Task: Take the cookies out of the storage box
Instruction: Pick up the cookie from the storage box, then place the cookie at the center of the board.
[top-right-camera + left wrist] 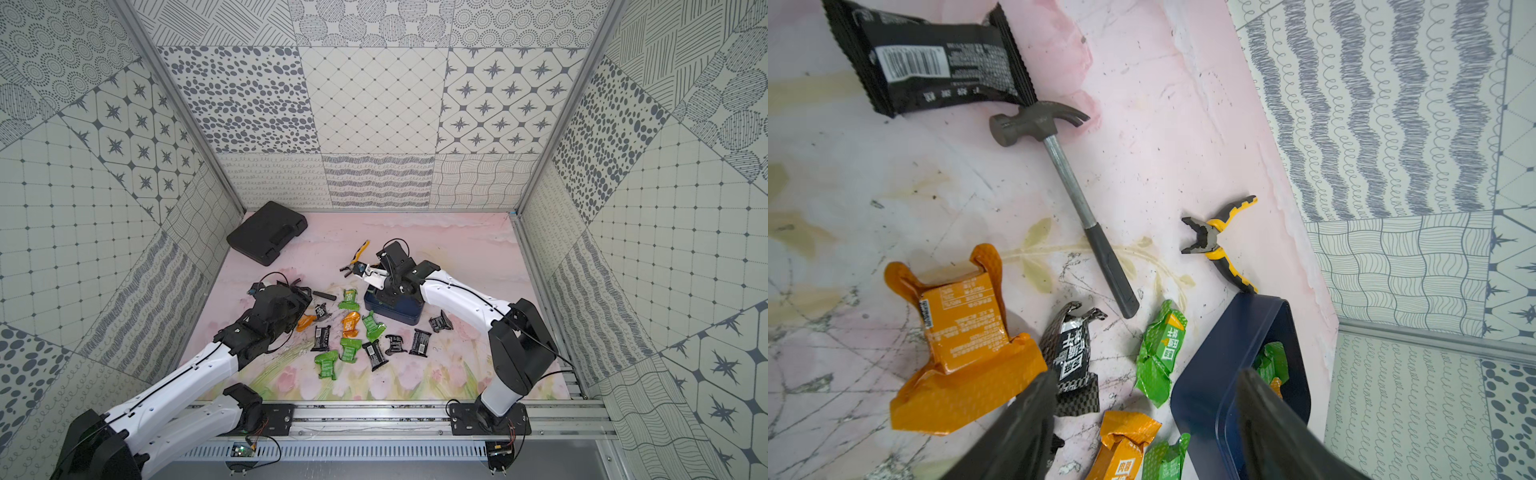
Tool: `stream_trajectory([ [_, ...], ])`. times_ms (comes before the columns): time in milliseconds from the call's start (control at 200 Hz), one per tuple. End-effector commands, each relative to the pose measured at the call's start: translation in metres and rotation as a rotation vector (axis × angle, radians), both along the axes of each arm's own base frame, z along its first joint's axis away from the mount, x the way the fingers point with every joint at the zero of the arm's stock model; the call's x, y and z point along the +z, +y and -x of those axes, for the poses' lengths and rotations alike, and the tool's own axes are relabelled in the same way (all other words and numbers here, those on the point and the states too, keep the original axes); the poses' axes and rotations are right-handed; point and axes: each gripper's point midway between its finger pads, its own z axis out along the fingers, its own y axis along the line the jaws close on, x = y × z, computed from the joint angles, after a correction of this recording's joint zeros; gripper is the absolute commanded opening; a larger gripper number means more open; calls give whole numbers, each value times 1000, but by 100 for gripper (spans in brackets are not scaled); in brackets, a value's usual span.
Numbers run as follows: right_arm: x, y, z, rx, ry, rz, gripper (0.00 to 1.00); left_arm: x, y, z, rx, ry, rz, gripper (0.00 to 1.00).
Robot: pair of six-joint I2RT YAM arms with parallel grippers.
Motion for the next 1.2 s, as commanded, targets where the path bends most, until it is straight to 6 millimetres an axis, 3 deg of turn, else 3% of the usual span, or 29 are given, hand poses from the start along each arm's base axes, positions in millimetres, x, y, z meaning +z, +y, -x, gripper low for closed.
stream_trajectory([
  [0,4,18,37,46,22,-41,17,-5,19,9,41,17,-75,71],
  [240,-7,45,120,178,65,-64,18,-6,28,18,73,11,-72,71],
  [440,-42,53,169,300,90,23,19,-6,30,22,78,7,-64,71],
  [1075,-103,71,182,369,134,105,20,-9,32,26,67,24,-80,71],
  [1195,-113,68,184,365,149,124,26,-7,31,24,58,19,-90,71],
])
